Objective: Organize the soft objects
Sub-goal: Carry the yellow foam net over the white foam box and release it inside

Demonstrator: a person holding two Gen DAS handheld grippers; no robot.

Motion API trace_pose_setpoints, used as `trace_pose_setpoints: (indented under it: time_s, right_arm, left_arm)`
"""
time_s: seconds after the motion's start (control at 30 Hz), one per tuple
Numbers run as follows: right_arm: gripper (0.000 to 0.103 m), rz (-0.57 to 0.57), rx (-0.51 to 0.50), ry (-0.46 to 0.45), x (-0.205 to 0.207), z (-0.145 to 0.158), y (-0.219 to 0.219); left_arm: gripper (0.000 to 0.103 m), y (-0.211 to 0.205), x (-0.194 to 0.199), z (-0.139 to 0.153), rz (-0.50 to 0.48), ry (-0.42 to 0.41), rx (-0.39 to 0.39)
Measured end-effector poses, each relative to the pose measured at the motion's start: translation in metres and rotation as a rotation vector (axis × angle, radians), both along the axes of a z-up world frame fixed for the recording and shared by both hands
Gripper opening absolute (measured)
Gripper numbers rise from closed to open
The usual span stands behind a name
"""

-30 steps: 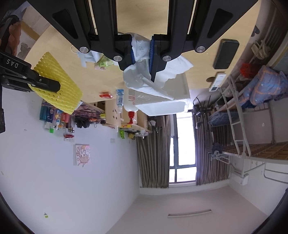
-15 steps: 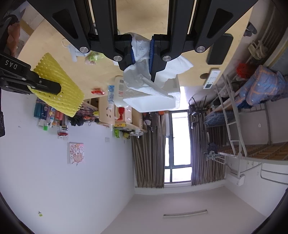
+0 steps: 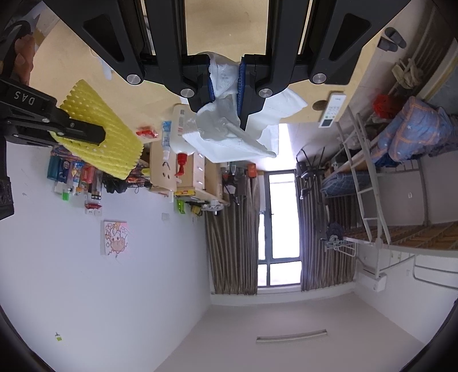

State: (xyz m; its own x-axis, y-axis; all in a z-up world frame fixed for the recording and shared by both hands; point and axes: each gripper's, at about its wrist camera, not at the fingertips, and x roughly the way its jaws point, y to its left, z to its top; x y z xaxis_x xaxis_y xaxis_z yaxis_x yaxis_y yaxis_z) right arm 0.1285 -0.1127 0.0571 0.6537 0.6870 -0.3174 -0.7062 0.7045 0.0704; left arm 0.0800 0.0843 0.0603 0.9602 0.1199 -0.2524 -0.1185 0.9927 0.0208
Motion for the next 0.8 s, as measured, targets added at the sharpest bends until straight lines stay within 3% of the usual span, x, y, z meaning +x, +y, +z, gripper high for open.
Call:
trace_pose_setpoints:
  time_s: [0.8]
  right_arm:
    - [0.014,0.032,-0.074,0.019,0.055,0.024,0.058]
  left_arm:
    - [0.013,0.033,0.061,0.010,-0.013,0.028,-0.010]
